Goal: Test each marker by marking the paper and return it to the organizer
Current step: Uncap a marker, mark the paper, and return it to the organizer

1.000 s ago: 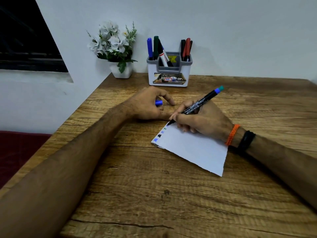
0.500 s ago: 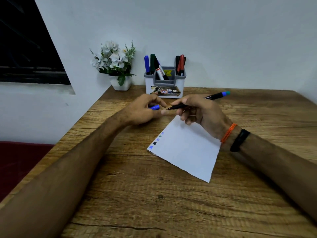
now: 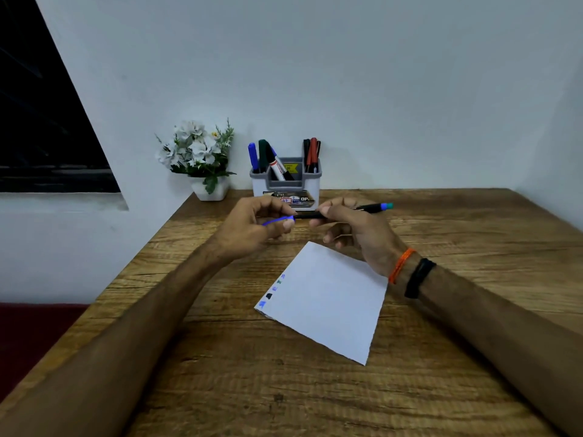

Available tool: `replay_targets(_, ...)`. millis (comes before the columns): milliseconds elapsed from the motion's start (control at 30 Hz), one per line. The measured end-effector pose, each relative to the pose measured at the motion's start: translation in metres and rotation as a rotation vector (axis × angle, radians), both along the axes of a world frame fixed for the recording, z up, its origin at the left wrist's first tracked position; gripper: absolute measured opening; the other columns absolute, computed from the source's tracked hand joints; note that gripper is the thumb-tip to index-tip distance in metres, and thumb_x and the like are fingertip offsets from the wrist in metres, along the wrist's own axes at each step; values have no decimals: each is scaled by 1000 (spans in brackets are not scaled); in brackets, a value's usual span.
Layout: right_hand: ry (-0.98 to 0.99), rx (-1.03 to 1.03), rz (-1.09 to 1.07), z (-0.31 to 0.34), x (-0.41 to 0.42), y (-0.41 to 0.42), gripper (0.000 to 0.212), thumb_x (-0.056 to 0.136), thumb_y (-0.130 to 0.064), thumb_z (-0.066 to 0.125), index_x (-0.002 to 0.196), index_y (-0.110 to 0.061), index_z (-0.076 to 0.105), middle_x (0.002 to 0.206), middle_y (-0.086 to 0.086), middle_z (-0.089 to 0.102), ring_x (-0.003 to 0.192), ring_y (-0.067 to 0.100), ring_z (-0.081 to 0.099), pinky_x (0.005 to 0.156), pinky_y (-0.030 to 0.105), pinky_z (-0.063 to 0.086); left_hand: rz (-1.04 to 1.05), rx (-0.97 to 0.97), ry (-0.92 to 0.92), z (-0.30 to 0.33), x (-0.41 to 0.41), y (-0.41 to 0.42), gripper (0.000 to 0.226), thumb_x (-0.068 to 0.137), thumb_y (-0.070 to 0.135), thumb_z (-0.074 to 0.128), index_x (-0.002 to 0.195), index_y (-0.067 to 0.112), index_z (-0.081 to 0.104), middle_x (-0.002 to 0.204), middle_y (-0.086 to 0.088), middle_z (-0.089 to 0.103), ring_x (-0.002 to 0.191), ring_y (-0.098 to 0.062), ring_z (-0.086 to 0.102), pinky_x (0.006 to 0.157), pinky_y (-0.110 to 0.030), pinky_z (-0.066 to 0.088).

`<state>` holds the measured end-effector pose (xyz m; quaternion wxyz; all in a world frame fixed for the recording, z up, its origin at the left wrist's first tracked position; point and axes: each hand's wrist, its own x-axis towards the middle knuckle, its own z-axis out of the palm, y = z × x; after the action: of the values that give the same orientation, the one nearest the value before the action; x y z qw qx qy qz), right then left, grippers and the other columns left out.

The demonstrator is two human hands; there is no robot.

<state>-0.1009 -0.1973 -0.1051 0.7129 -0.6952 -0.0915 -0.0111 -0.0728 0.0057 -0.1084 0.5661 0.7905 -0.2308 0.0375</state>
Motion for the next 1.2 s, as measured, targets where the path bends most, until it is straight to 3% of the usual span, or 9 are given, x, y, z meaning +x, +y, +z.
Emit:
replay_targets(167, -44, -45, 9, -5, 0, 2, 16, 89, -22, 70, 98, -9, 74, 82, 7, 74, 53, 13, 56, 53, 23, 42, -30, -38, -3, -2, 1, -2, 14, 83, 1, 68, 97, 0, 66, 76, -4, 67, 66, -10, 63, 64, -23, 54)
replay_targets(300, 34, 42, 120, -6, 3, -1, 28, 91, -26, 61, 110, -9, 74, 96, 14, 76, 56, 12, 62, 52, 20, 43, -27, -86, 5, -3, 2, -2, 17, 83, 4, 68, 99, -2, 66, 71, 3, 71, 62, -8, 64, 60, -22, 54)
replay_targets(433, -26, 24, 60, -8, 4, 0, 18, 93, -16, 64, 104, -3, 69, 90, 11, 78, 49, 11, 63, 47, 19, 42, 5, -126, 29, -3, 3, -3, 19, 85, 8, 66, 100, -4, 65, 70, -2, 68, 58, -9, 62, 57, -21, 54)
replay_targets(600, -211, -50, 12, -14, 8, -4, 11, 87, -11, 72, 96, -6, 75, 70, 2, 72, 47, 7, 54, 46, 18, 44, 78, -105, -7, -2, 2, -3, 23, 91, 19, 61, 93, -3, 68, 69, -5, 68, 49, -7, 54, 46, -17, 44)
replay_targets(800, -411, -203, 24, -22, 11, -2, 15, 89, -1, 68, 103, 5, 71, 76, 5, 71, 53, 0, 62, 48, 13, 45, 92, -10, -33, -5, 2, -8, 36, 98, 36, 45, 74, 12, 58, 60, -4, 52, 47, -9, 43, 47, -24, 35)
replay_targets(933, -484, -276, -14, -26, 17, -3, 13, 89, -5, 69, 100, 1, 72, 83, -1, 70, 65, 0, 64, 57, 10, 47, 100, 21, -48, -6, 3, -9, 43, 89, 52, 44, 73, 14, 53, 59, 1, 52, 50, -13, 42, 51, -28, 35)
replay_targets(1100, -526, -333, -25, -29, 18, -4, 9, 90, -7, 69, 96, -1, 71, 82, -5, 68, 68, 1, 62, 61, 15, 47, 153, 90, -83, -8, 3, -12, 46, 86, 59, 42, 68, 17, 52, 56, 5, 51, 50, -14, 43, 55, -33, 39)
replay_targets(1200, -508, -342, -8, -27, 18, -2, 7, 91, -11, 69, 96, -7, 69, 80, 1, 69, 63, 10, 61, 58, 22, 48, 115, 53, -58, -3, 2, -10, 45, 86, 56, 44, 71, 15, 55, 58, 3, 53, 48, -11, 43, 51, -29, 38)
